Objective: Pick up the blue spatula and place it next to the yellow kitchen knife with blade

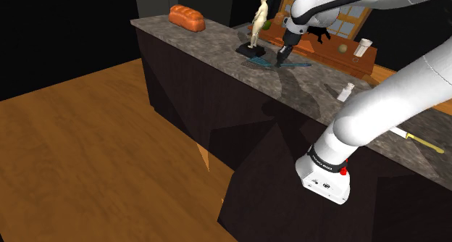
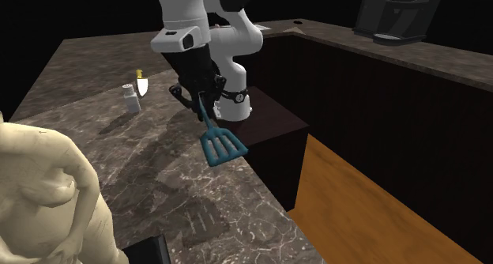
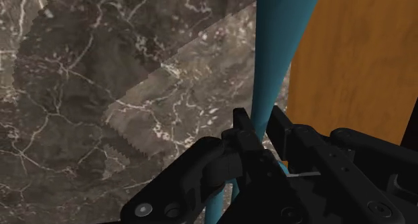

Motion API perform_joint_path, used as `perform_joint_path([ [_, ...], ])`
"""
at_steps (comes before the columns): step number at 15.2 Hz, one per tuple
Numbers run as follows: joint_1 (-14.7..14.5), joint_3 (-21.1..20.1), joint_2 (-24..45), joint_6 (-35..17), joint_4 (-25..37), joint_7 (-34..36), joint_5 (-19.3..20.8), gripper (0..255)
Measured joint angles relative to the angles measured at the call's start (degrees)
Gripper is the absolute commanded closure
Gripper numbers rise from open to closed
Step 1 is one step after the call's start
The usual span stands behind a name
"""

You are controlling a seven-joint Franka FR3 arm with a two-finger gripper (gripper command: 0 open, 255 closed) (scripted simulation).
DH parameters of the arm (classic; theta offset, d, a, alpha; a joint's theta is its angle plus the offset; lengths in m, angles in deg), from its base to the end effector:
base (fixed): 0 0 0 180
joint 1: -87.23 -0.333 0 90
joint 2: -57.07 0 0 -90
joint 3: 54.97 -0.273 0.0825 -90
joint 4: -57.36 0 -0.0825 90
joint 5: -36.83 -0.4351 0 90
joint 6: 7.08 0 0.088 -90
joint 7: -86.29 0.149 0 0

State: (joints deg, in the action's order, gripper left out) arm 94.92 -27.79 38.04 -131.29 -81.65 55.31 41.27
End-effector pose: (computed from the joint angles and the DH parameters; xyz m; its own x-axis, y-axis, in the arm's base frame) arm 0.4197 -0.2818 0.3121 0.9967 -0.0081 0.0807 -0.0042 -0.9988 -0.0490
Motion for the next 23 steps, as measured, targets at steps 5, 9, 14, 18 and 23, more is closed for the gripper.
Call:
perform_joint_path([
  [5,4.92,-0.02,-11.28,2.54,-8.44,-0.39,5.38,255],
  [9,9.72,1.2,-19.35,5.61,-13.4,-2.83,9.27,255],
  [14,16.4,2.68,-29.34,10.15,-19.08,-6.47,13.78,255],
  [18,22.82,4.29,-38.14,16.15,-22.15,-10.89,17.37,255],
  [23,30.79,7.79,-46.37,23.11,-23.63,-18.15,22.08,255],
])
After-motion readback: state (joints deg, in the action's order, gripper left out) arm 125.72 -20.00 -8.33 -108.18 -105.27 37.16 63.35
